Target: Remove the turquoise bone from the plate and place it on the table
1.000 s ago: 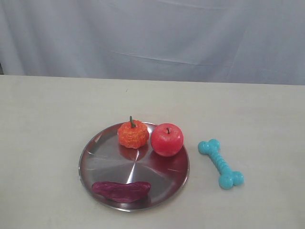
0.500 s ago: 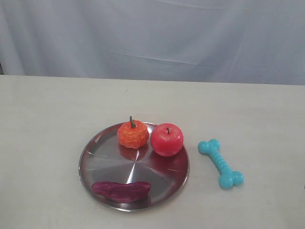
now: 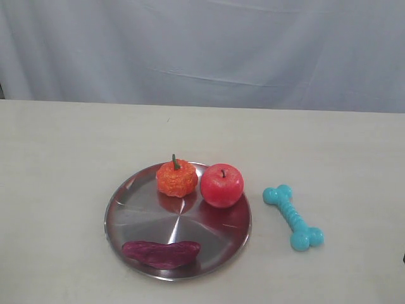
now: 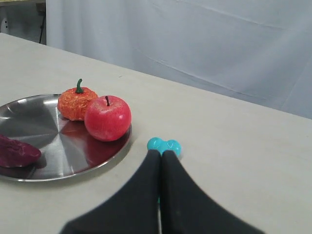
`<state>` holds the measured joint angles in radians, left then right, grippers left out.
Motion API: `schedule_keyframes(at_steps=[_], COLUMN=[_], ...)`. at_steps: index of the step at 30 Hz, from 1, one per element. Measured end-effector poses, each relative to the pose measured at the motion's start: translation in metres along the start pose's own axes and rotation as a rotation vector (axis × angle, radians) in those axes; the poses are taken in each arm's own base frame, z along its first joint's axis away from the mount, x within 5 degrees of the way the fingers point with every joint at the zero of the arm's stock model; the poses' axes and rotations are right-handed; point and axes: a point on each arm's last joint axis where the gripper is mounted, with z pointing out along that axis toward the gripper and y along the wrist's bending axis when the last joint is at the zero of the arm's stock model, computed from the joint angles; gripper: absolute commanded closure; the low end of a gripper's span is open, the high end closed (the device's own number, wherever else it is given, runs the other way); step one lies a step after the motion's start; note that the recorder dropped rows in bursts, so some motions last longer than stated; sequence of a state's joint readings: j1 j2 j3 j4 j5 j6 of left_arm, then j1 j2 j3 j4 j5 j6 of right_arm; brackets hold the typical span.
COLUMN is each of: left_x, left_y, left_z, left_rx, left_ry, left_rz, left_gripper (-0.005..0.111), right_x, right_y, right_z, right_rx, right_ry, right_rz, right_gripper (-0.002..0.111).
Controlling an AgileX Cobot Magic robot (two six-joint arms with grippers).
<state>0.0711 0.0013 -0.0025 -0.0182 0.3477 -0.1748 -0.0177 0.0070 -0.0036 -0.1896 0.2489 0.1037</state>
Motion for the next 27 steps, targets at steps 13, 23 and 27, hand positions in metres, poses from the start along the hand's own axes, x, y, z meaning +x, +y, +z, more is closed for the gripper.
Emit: schedule_keyframes(at_steps=[13,23,27], left_x=[0.0000,0.0000,0.0000], left_y=[0.0000,0.0000,0.0000], left_z=[0.0000,0.0000,0.0000], left_rx=[0.000,0.000,0.000], left_ry=[0.000,0.000,0.000], left_rz=[0.000,0.000,0.000], left_gripper=[0.107,0.107,0.107], right_x=[0.0079,0.0082,0.0082], right_y=[-0.0008,-0.0008,-0.0008], right_z=[-0.0005,-0.0005,-0.0005], right_rx=[0.009,0.009,0.009], right_ry=[0.086,0.089,0.089], right_rz=[0.000,0.002,0.002], right_gripper=[0.109,0.109,0.109])
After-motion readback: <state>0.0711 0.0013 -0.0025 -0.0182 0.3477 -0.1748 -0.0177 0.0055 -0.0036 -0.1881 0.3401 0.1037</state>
